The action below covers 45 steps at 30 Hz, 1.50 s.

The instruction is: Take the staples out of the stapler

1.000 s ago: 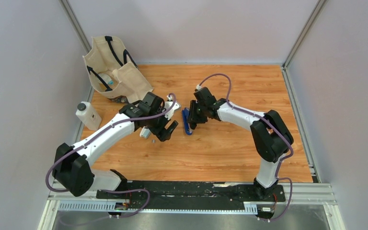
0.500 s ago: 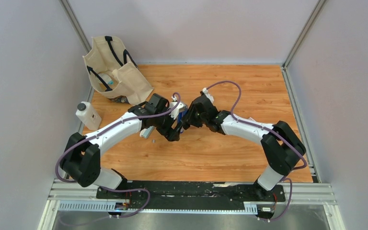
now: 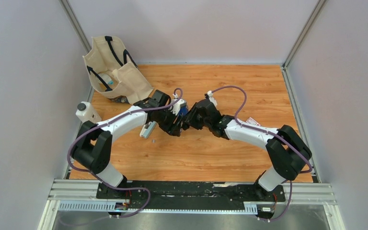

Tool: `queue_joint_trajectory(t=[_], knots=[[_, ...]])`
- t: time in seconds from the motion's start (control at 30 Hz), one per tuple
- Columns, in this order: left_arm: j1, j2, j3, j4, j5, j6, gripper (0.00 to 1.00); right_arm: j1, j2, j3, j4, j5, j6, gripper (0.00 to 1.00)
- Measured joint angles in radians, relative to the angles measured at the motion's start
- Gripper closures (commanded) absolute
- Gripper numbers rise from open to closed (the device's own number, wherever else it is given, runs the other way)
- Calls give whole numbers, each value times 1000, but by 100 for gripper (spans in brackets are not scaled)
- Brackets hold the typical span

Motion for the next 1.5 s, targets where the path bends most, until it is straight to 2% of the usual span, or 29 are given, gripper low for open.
queue_joint_trajectory(t=[0.27,0.33,0.43,0.47,0.6,1.0,1.1,1.27,1.5], knots=[[16,38,26,8,77,-14,39,2,0,-51,63,-33,66,100],[16,34,21,10,84,-14,47,4,0,-56,68,-36,75,100],[16,26,6,14,93,-10,68,4,0,-56,77,-39,83,100],[16,24,4,14,93,-12,73,4,0,-56,79,-41,83,100],[41,22,1,26,80,-14,81,3,0,-63,90,-68,108,100],[43,-31,-33,32,44,33,88,4,2,-63,110,-138,77,100],[37,-55,-47,40,19,59,89,4,2,-63,120,-156,40,100],[27,-68,-61,58,-25,122,100,4,2,-61,114,-186,-57,100],[22,-63,-58,74,-122,227,100,-11,0,-56,98,-245,-158,100]])
